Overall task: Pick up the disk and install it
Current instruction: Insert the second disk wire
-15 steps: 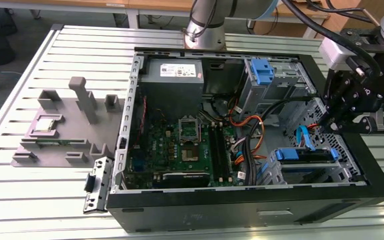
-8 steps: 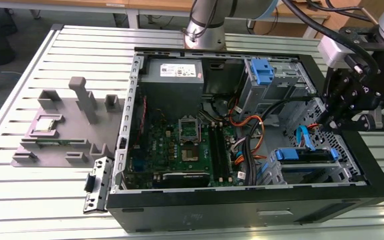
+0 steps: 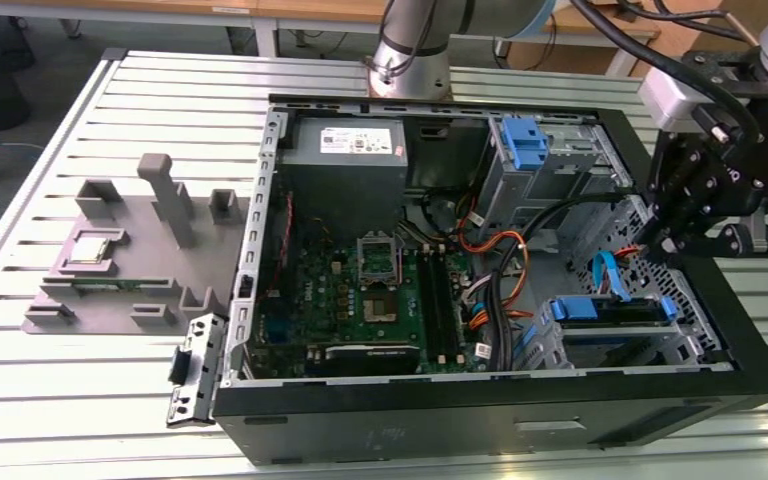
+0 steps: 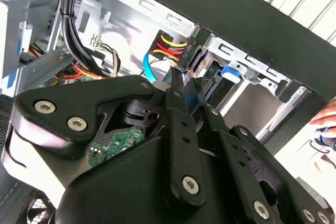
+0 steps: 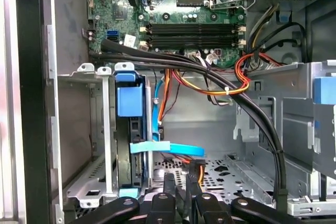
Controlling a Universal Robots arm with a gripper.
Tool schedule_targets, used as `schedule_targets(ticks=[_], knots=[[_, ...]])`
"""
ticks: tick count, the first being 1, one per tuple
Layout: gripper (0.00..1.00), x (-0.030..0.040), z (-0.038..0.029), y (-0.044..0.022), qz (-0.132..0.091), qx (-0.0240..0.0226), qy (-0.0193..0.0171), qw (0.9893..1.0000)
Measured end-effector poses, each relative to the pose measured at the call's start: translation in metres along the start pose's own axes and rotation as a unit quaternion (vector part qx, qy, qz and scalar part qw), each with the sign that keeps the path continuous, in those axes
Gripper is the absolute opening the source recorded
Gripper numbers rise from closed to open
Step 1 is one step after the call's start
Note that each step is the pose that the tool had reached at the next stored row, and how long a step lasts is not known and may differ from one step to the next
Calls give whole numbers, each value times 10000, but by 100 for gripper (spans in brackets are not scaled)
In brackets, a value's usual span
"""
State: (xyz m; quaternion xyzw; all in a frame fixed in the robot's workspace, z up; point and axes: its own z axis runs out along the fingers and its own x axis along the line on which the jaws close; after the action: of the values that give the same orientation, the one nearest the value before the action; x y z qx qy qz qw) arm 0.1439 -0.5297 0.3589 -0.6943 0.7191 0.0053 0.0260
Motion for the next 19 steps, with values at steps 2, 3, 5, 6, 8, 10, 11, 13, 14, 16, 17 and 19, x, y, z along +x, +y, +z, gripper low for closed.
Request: schedule_targets(ticks=[2, 3, 5, 6, 8, 10, 11, 13, 14, 16, 17, 19], knots=[[23, -2, 4, -21, 0, 0, -1, 10000], [23, -2, 6, -33, 0, 0, -1, 10000], [23, -3, 9, -59, 0, 0, 0, 10000], [23, -3, 12, -73, 0, 0, -1, 10000], [23, -4, 17, -103, 0, 0, -1, 10000], [23, -5, 20, -129, 0, 0, -2, 10000], [23, -6, 22, -138, 0, 0, -2, 10000], [23, -6, 22, -141, 0, 0, -2, 10000], [23, -6, 21, -141, 1, 0, -1, 10000], [23, -6, 22, -142, 0, 0, -1, 10000], [23, -7, 25, -142, -1, 1, 25, 10000], [23, -9, 44, -151, -3, -5, 74, 10000]])
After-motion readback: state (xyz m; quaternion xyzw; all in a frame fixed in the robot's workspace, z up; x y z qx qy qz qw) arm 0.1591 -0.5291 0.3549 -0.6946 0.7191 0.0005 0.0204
